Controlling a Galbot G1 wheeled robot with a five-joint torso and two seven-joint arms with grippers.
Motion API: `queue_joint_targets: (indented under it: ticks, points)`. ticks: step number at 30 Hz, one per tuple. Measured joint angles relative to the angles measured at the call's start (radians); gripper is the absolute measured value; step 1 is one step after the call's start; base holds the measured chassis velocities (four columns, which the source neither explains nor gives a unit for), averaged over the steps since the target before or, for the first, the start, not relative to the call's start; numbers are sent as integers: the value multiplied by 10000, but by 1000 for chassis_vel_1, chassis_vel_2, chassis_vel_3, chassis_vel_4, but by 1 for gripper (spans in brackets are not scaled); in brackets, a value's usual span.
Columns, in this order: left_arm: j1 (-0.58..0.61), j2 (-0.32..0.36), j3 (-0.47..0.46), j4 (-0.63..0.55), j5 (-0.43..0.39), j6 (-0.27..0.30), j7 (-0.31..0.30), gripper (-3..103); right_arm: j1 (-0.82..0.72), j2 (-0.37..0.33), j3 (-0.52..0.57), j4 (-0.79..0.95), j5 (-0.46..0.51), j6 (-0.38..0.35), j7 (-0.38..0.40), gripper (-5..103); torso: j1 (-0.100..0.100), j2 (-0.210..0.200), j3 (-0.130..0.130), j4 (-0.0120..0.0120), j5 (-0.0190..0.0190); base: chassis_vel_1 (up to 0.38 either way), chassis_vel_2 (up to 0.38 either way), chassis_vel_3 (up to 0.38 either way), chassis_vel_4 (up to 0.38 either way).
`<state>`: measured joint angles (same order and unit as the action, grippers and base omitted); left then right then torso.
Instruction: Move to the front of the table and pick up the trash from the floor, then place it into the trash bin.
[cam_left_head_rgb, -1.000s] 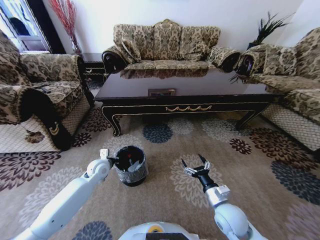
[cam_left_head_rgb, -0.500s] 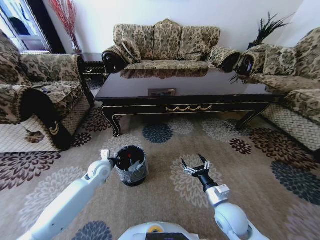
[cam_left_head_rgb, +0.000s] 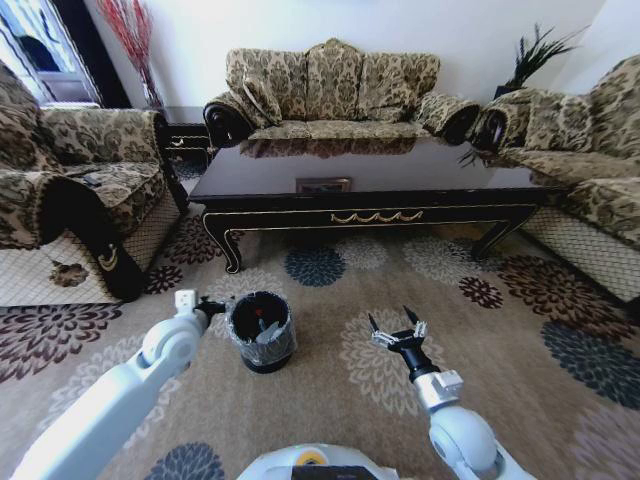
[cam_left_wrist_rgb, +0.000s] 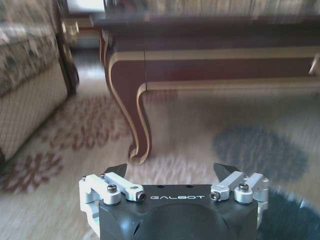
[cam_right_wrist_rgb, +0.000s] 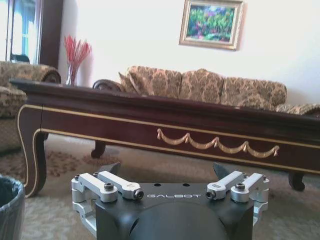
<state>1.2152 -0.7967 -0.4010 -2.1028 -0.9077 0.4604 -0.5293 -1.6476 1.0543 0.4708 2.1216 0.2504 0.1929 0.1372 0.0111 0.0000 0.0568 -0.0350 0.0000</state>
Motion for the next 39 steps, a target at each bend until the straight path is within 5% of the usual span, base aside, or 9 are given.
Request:
queue_joint_targets:
  ticks: [5, 11, 13, 16, 21, 30, 39]
  points:
    - [1567, -662, -1148, -445, 1274, -1163, 906, 100, -238, 341, 315, -42, -9, 500, -375, 100, -1, 0, -1, 4, 0, 0, 0, 0, 0]
    - [3440, -1609, -2828, -937, 3473, -3332, 2366, 100, -787, 872, 738, 215, -107, 1048, -904, 100, 0, 0, -1, 0, 0, 0, 0, 0, 0]
    - [3645, -1735, -3057, -962, 3673, -3760, 2636, 100, -875, 906, 767, 210, -164, 1231, -1038, 100, -1, 0, -1, -1, 1, 0, 0, 0, 0]
    - [4238, -2108, -3536, -830, 4065, -5324, 3310, 100, -1135, 1188, 913, 53, -688, 1790, -1358, 100, -1, 0, -2, 0, 0, 0, 0, 0, 0]
    - [5209, -2316, -4116, -745, 4298, -6411, 3953, 100, -1511, 1718, 994, -56, -1091, 2395, -1696, 100, 0, 0, -1, -3, 0, 0, 0, 0, 0]
    - [7172, -3311, -4494, -792, 4521, -7552, 4767, 100, -1223, 2123, 948, -217, -1003, 2679, -1372, 100, -1, 1, -1, 3, 3, 0, 0, 0, 0]
    - [7145, -3480, -4019, -819, 4641, -7634, 4775, 100, -543, 1827, 1033, -442, -578, 2080, -1164, 100, -1, 1, 0, 0, 2, 0, 0, 0, 0]
